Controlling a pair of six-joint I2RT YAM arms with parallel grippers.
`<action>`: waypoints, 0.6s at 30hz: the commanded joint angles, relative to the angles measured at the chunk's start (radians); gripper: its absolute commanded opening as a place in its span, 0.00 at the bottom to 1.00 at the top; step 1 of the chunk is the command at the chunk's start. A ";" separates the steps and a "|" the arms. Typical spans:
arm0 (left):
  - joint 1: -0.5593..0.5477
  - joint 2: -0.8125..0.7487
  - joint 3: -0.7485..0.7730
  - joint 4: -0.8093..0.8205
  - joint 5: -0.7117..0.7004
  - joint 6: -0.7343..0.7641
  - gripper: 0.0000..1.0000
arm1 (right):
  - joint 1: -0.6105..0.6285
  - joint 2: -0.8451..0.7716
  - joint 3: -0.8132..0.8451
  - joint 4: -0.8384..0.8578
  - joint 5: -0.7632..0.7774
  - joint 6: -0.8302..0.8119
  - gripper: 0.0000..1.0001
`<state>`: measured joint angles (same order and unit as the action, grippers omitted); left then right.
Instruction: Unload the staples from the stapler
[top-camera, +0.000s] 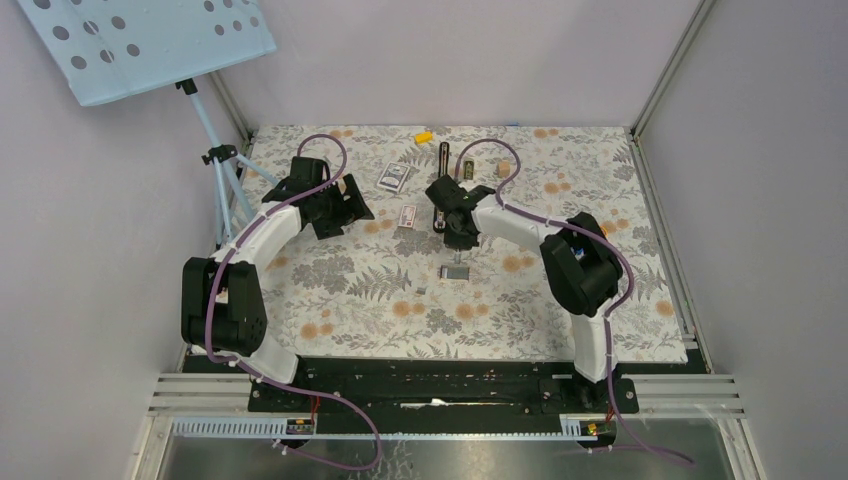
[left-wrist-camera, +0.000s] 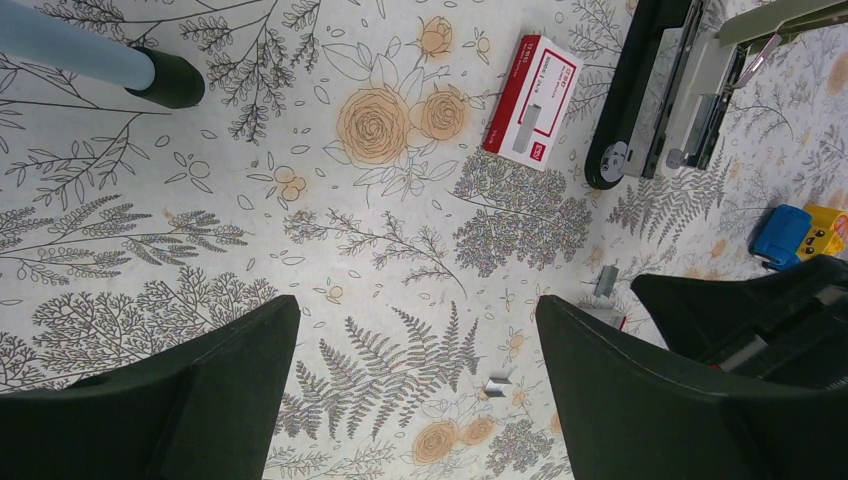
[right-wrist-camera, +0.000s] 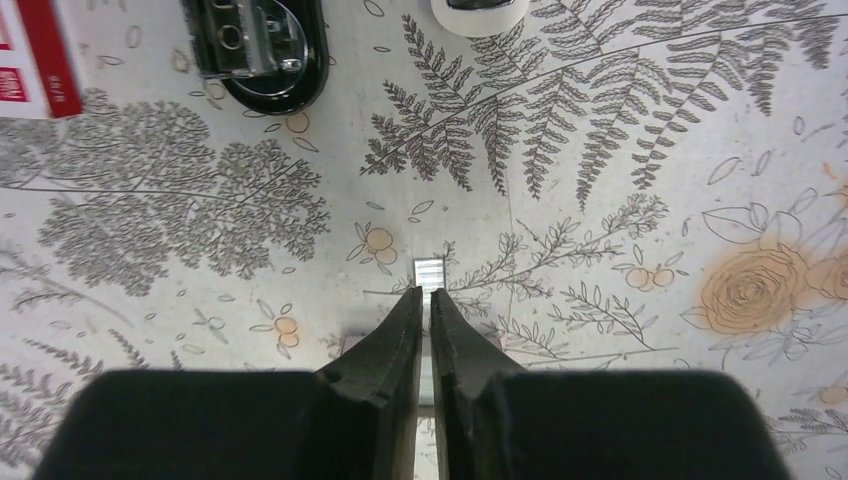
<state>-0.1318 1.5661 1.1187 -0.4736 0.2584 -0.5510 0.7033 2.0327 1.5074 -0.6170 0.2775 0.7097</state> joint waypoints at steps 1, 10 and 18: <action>0.006 -0.029 -0.002 0.045 0.008 -0.005 0.93 | 0.011 -0.094 0.021 -0.047 0.053 -0.015 0.13; 0.006 -0.029 -0.004 0.047 0.013 -0.007 0.93 | 0.011 -0.087 -0.020 -0.040 0.024 0.008 0.23; 0.007 -0.030 -0.005 0.048 0.011 -0.006 0.93 | 0.011 -0.025 0.002 -0.049 -0.041 -0.003 0.46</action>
<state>-0.1318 1.5661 1.1183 -0.4679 0.2588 -0.5510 0.7036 1.9835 1.4834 -0.6460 0.2661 0.7048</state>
